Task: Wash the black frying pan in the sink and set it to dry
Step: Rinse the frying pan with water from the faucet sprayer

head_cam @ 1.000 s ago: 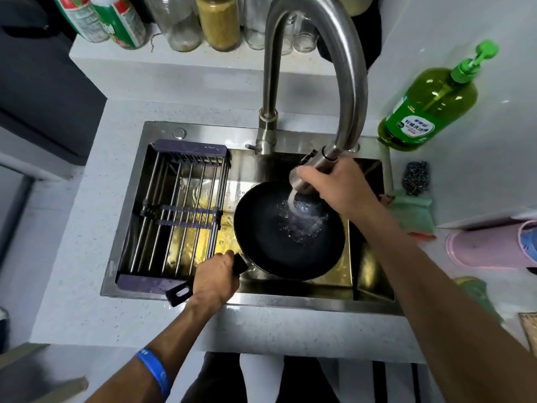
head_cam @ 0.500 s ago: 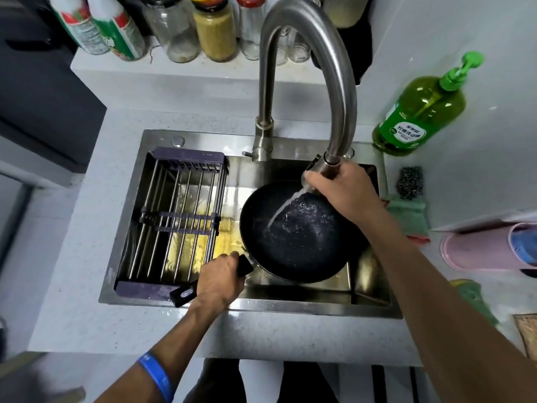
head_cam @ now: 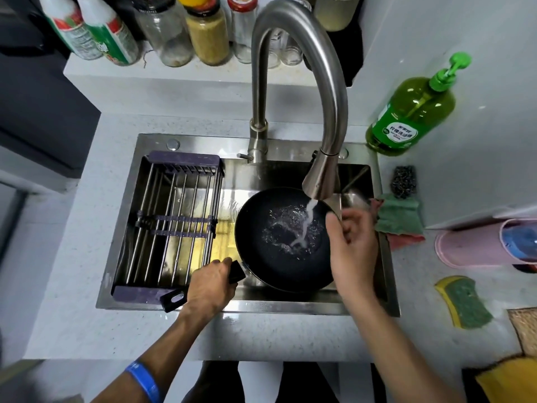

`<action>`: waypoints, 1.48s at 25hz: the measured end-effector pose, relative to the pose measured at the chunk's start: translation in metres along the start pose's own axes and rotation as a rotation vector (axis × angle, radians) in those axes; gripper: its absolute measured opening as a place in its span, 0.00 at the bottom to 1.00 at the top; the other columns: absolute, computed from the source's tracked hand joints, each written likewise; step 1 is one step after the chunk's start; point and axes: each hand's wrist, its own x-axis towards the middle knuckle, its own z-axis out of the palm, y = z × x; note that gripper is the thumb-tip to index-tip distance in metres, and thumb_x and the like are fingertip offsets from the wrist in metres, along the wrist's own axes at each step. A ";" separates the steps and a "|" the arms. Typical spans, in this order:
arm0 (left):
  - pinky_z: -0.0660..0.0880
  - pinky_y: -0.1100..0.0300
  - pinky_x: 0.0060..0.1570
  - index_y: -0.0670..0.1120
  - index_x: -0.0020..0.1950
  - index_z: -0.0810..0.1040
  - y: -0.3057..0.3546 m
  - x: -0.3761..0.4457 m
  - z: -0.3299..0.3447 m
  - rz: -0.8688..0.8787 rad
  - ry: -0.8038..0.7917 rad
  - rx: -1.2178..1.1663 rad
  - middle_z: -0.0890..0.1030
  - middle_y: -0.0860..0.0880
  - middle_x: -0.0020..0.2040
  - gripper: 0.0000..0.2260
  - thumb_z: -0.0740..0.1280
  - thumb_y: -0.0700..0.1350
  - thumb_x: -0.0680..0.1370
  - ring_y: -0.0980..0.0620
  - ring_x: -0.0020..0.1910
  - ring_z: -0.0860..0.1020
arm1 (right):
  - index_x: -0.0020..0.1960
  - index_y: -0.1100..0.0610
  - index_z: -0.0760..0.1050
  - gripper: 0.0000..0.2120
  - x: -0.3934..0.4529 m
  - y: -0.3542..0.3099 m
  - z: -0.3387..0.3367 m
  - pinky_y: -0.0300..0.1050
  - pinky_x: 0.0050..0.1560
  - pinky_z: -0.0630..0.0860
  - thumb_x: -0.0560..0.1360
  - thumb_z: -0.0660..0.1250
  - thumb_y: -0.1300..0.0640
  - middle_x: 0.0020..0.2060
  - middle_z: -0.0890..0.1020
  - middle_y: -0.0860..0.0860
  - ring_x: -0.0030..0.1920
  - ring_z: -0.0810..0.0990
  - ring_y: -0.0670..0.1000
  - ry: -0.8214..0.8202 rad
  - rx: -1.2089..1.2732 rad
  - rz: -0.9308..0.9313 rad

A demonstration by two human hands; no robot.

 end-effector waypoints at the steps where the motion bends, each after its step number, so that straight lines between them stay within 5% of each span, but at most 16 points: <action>1: 0.74 0.58 0.43 0.51 0.60 0.72 -0.003 0.000 -0.001 0.006 -0.001 -0.003 0.82 0.50 0.48 0.16 0.67 0.54 0.75 0.50 0.45 0.81 | 0.53 0.51 0.75 0.07 -0.011 0.014 0.006 0.33 0.35 0.71 0.78 0.70 0.53 0.34 0.79 0.44 0.33 0.76 0.38 -0.020 -0.049 0.025; 8: 0.75 0.55 0.43 0.51 0.58 0.73 -0.031 0.004 -0.010 0.036 -0.014 0.026 0.82 0.50 0.47 0.14 0.67 0.54 0.75 0.49 0.44 0.82 | 0.65 0.51 0.77 0.15 0.028 0.001 0.129 0.44 0.56 0.76 0.79 0.67 0.53 0.59 0.81 0.46 0.53 0.80 0.47 -0.525 -0.243 -0.099; 12: 0.76 0.56 0.45 0.51 0.59 0.73 -0.045 0.007 -0.009 0.066 -0.007 0.017 0.82 0.50 0.47 0.14 0.67 0.52 0.75 0.49 0.45 0.82 | 0.76 0.53 0.65 0.25 0.066 -0.020 0.181 0.53 0.71 0.69 0.80 0.64 0.54 0.74 0.68 0.50 0.71 0.71 0.53 -0.587 -0.322 -0.048; 17: 0.76 0.57 0.46 0.51 0.60 0.72 -0.051 0.010 -0.012 0.090 -0.009 -0.026 0.82 0.50 0.47 0.15 0.68 0.51 0.75 0.50 0.44 0.81 | 0.79 0.53 0.56 0.32 0.087 -0.026 0.195 0.55 0.77 0.60 0.79 0.64 0.60 0.78 0.60 0.52 0.77 0.60 0.55 -0.637 -0.391 -0.048; 20: 0.74 0.58 0.45 0.51 0.58 0.73 -0.055 0.010 -0.013 0.078 -0.004 -0.012 0.82 0.50 0.47 0.13 0.67 0.52 0.75 0.50 0.44 0.81 | 0.76 0.52 0.60 0.27 0.098 -0.033 0.197 0.55 0.74 0.66 0.80 0.63 0.60 0.75 0.64 0.51 0.73 0.66 0.54 -0.548 -0.254 -0.001; 25: 0.75 0.57 0.44 0.51 0.54 0.77 -0.046 0.013 -0.028 0.075 -0.081 0.014 0.83 0.51 0.46 0.14 0.66 0.59 0.74 0.49 0.46 0.81 | 0.63 0.51 0.77 0.15 0.045 0.017 0.136 0.48 0.65 0.74 0.78 0.66 0.61 0.62 0.80 0.48 0.59 0.79 0.49 -0.620 -0.303 0.006; 29: 0.73 0.61 0.36 0.50 0.45 0.77 -0.030 0.014 -0.036 0.079 -0.246 -0.076 0.79 0.54 0.35 0.22 0.62 0.69 0.73 0.53 0.35 0.78 | 0.46 0.43 0.79 0.18 0.014 0.053 0.045 0.57 0.55 0.80 0.76 0.67 0.68 0.44 0.84 0.43 0.45 0.83 0.43 -0.240 -0.075 0.078; 32: 0.70 0.58 0.36 0.49 0.43 0.74 -0.011 0.013 -0.039 0.126 -0.325 -0.077 0.77 0.51 0.36 0.21 0.59 0.67 0.76 0.50 0.37 0.77 | 0.55 0.44 0.78 0.17 0.035 0.018 0.009 0.58 0.53 0.82 0.76 0.66 0.65 0.50 0.83 0.44 0.50 0.83 0.48 -0.048 -0.029 -0.025; 35: 0.71 0.57 0.36 0.49 0.41 0.72 0.004 0.006 -0.040 0.141 -0.366 -0.151 0.77 0.49 0.37 0.19 0.58 0.64 0.79 0.48 0.37 0.77 | 0.68 0.40 0.67 0.31 0.048 -0.039 -0.001 0.37 0.49 0.79 0.74 0.63 0.68 0.64 0.77 0.43 0.55 0.79 0.41 -0.175 0.009 -0.204; 37: 0.72 0.57 0.35 0.49 0.40 0.72 0.011 0.000 -0.039 0.134 -0.383 -0.172 0.78 0.48 0.35 0.20 0.57 0.64 0.79 0.49 0.35 0.77 | 0.67 0.39 0.65 0.33 0.050 -0.064 -0.003 0.29 0.51 0.73 0.72 0.62 0.70 0.61 0.77 0.44 0.58 0.76 0.37 -0.254 -0.053 -0.308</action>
